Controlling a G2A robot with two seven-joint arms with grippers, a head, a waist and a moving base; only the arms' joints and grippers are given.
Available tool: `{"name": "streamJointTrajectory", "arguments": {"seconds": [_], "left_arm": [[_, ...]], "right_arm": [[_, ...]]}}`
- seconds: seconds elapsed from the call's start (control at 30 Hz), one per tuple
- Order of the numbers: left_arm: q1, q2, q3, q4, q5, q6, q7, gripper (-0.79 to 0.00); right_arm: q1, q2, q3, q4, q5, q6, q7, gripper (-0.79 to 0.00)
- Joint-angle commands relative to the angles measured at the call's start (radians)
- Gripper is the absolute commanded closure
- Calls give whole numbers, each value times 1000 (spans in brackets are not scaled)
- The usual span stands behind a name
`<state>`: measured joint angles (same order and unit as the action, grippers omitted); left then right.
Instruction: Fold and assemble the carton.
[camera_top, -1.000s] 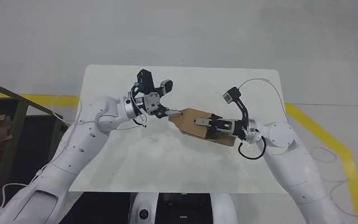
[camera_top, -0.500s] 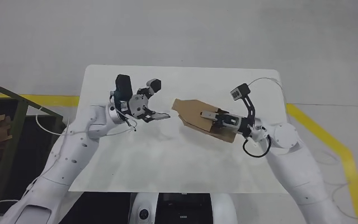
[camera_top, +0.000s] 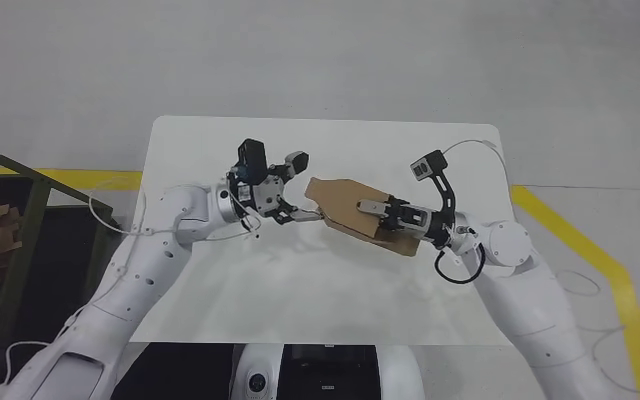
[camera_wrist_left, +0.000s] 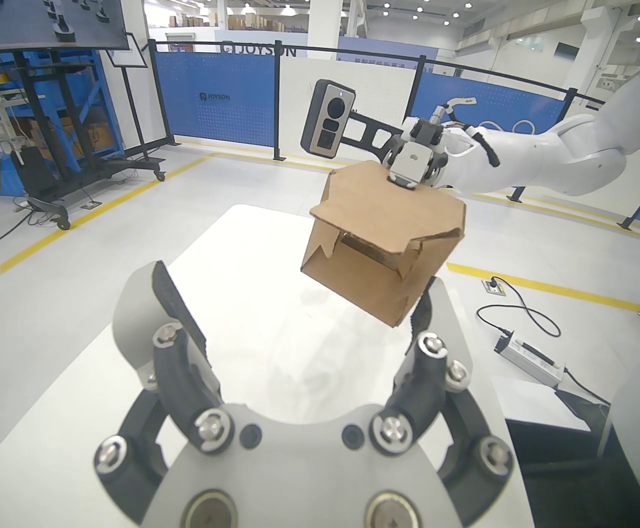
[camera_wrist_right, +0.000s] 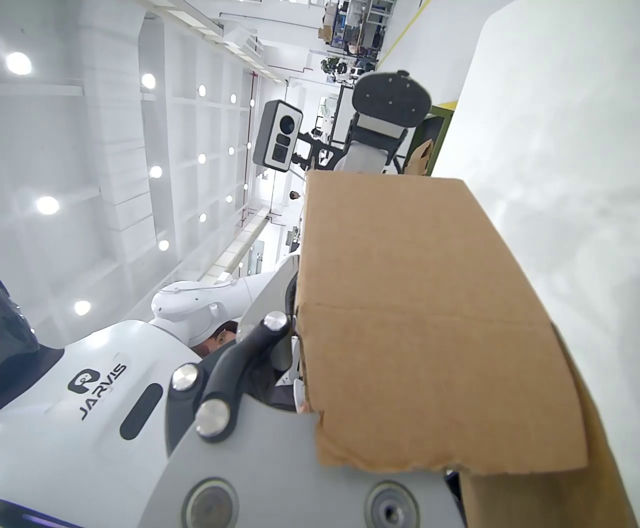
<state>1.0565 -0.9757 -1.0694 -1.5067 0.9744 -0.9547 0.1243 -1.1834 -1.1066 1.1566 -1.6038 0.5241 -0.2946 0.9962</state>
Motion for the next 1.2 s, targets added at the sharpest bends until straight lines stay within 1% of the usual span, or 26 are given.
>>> {"name": "streamJointTrajectory", "arguments": {"seconds": [0.0, 0.27, 0.53, 0.97, 1.07, 1.17], "left_arm": [[-13, -5, 13, 7, -10, 3, -14, -785], [-52, -21, 50, 24, -35, -1, -54, -785], [-68, -32, 65, 25, -37, -8, -68, -785], [-66, -41, 66, 17, -27, -30, -74, -785], [-68, -42, 65, 25, -32, -39, -77, -785], [-65, -41, 46, 43, -33, -31, -68, -785]], "right_arm": [[1, -1, -1, 1, 1, -1, 0, 0], [-1, -1, 3, -1, 6, -3, 8, 0], [2, -2, 0, -1, 5, -1, 11, 0], [8, -5, -2, 7, 8, 0, 14, 0], [9, -5, -2, 9, 9, -2, 13, 0], [6, -5, 2, 8, 10, -6, 16, 0]]}}
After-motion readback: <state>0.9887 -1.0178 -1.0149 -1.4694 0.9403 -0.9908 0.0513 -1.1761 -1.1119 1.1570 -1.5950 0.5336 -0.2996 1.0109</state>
